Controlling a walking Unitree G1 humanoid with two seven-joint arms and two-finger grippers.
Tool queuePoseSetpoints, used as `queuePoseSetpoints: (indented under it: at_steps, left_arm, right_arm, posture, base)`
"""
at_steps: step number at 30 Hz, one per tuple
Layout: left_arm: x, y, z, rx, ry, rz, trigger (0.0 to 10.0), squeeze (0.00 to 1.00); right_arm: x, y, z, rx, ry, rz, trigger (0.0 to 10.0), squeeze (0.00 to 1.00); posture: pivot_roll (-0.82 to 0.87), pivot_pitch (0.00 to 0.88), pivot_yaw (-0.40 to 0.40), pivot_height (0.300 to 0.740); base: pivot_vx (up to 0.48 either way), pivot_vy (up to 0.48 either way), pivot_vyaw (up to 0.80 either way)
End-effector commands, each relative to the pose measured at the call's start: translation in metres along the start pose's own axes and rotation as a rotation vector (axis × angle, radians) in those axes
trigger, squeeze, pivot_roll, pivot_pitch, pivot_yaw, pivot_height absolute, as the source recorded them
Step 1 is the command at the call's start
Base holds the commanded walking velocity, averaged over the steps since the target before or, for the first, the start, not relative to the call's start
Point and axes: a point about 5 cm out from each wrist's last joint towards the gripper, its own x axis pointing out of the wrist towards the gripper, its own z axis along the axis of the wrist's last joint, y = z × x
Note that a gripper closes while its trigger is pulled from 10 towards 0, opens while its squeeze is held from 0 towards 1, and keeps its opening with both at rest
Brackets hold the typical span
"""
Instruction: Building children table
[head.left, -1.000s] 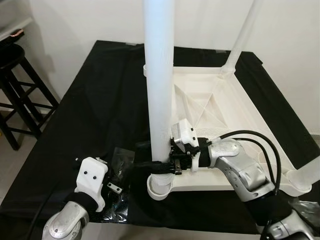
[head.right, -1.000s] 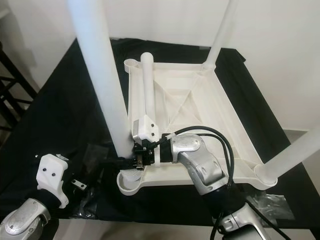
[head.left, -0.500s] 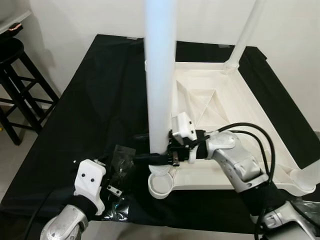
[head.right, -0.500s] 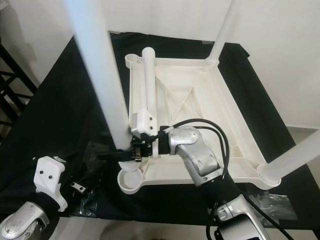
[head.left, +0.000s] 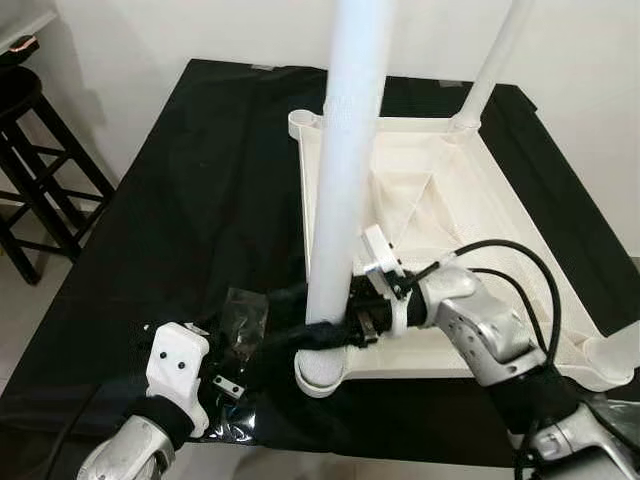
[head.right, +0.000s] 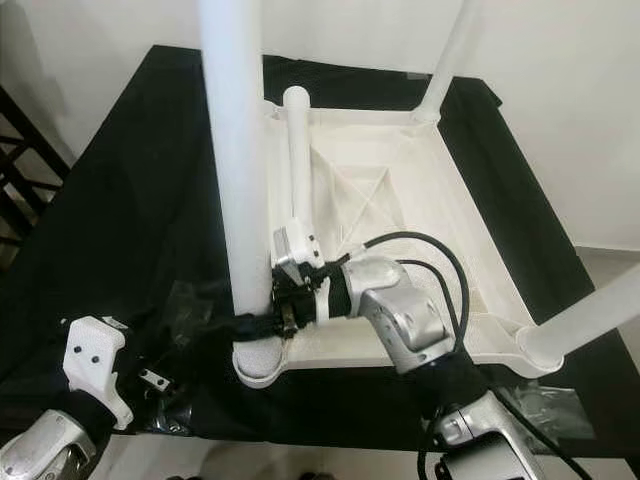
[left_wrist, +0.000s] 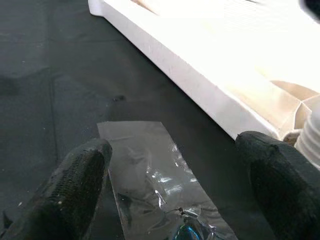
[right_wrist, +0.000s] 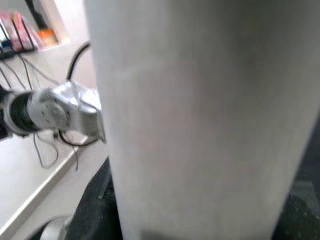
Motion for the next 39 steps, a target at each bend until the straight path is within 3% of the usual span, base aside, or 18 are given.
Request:
queuePoseSetpoints:
  at_steps: [1, 11, 16, 26, 33, 39]
  left_arm:
    - [-0.003, -0.001, -0.002, -0.016, 0.018, -0.005, 10.0, 0.00]
    - [-0.005, 0.003, 0.001, -0.020, 0.018, 0.006, 10.0, 0.00]
    - [-0.011, 0.005, 0.002, -0.008, 0.035, 0.008, 10.0, 0.00]
    - [-0.015, 0.006, 0.003, -0.005, 0.045, 0.011, 10.0, 0.00]
    - [-0.018, 0.007, 0.005, -0.004, 0.055, 0.012, 10.0, 0.00]
    - [-0.020, 0.008, 0.005, -0.002, 0.062, 0.014, 10.0, 0.00]
  right_arm:
    - [0.001, 0.007, -0.014, 0.057, 0.041, 0.034, 10.0, 0.00]
    - [-0.004, 0.011, -0.021, 0.033, 0.101, 0.061, 10.0, 0.00]
    - [-0.010, -0.009, -0.022, -0.031, 0.111, -0.029, 10.0, 0.00]
    - [-0.018, -0.021, -0.019, 0.024, 0.057, -0.068, 10.0, 0.00]
    - [-0.018, -0.017, -0.027, 0.003, 0.119, 0.057, 10.0, 0.00]
    - [-0.019, -0.029, -0.023, -0.090, 0.217, 0.112, 10.0, 0.00]
  posture:
    - [0.07, 0.241, -0.096, 0.740]
    - [0.08, 0.259, -0.082, 0.740]
    - [0.10, 0.278, -0.071, 0.740]
    - [0.11, 0.291, -0.069, 0.740]
    - [0.12, 0.302, -0.066, 0.740]
    - [0.13, 0.309, -0.072, 0.740]
  base:
    - [0.000, 0.000, 0.00]
    - [0.000, 0.000, 0.00]
    - [0.000, 0.000, 0.00]
    - [0.000, 0.000, 0.00]
    - [0.000, 0.000, 0.00]
    - [0.000, 0.000, 0.00]
